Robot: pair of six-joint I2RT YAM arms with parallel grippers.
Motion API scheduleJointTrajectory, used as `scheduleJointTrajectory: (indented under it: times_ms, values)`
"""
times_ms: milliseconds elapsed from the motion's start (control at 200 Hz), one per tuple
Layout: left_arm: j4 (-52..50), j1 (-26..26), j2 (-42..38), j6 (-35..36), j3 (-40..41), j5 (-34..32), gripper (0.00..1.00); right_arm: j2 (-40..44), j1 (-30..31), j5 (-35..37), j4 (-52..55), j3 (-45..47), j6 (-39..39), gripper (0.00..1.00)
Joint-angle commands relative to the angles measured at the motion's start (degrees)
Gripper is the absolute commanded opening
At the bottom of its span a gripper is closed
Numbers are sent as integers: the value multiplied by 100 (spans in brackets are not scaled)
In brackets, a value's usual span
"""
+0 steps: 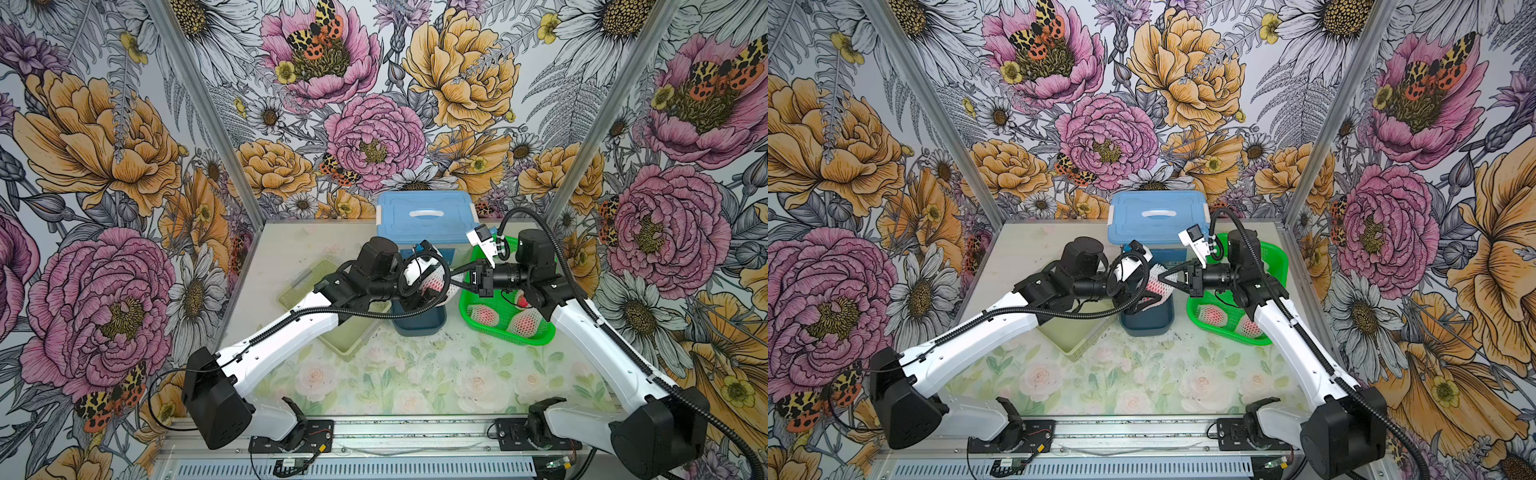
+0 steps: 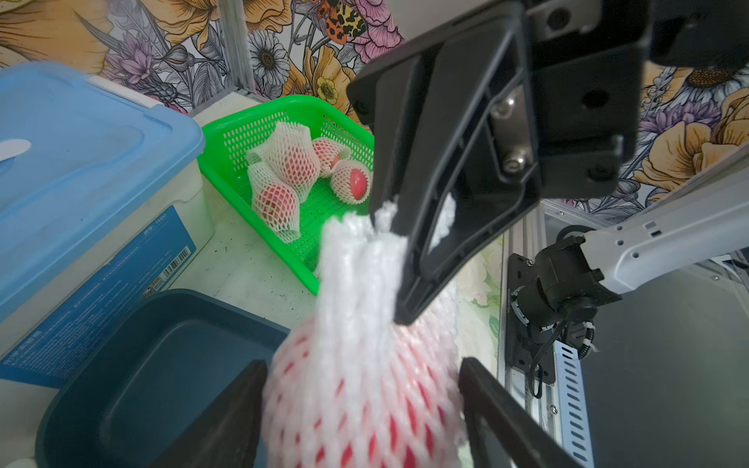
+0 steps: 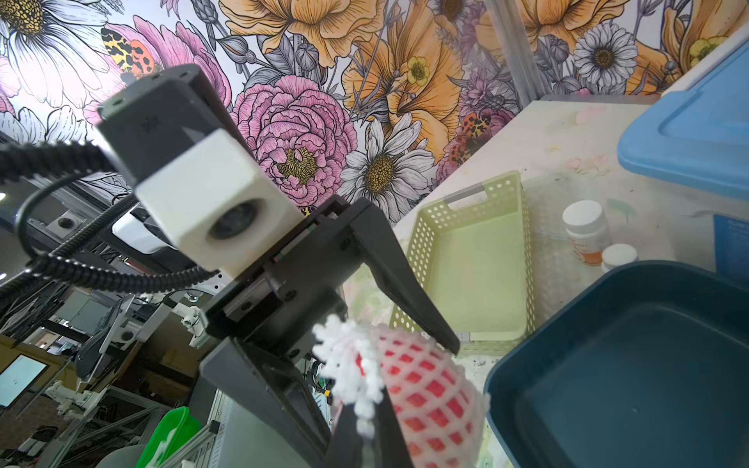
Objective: Remove foam nets from apples
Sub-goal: Remove the foam net from the apple.
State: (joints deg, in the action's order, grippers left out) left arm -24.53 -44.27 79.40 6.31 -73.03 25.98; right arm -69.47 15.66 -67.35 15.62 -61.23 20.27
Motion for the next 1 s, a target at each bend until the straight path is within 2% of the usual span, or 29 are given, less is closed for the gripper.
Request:
scheduleJointTrajectory:
  times_ms: [0, 120, 240, 350, 420, 771, 841, 926, 996]
  values:
    - [-122, 68, 13, 37, -141, 259, 73, -27, 175, -115, -57, -256, -153, 10]
    - [-122, 81, 41, 37, -176, 277, 75, -88, 344, -93, -51, -305, -233, 10]
    - [-123, 76, 35, 26, -194, 233, 93, -182, 427, -45, -46, -282, -258, 2]
    - [-121, 76, -24, 53, -208, 150, 96, -241, 473, -22, -50, -261, -284, 0]
    - [-113, 89, -62, 80, -190, 127, 92, -273, 483, -16, -50, -260, -283, 0]
    - [-114, 138, -117, 108, -153, 57, 56, -391, 552, 37, -30, -293, -269, 2]
    - [-114, 147, -126, 119, -146, 24, 55, -402, 570, 55, -30, -303, -278, 2]
    - [-122, 155, -117, 117, -144, 13, 62, -368, 578, 137, -32, -302, -301, 2]
    - [-122, 160, -122, 117, -143, 25, 62, -335, 578, 192, -32, -306, -322, 2]
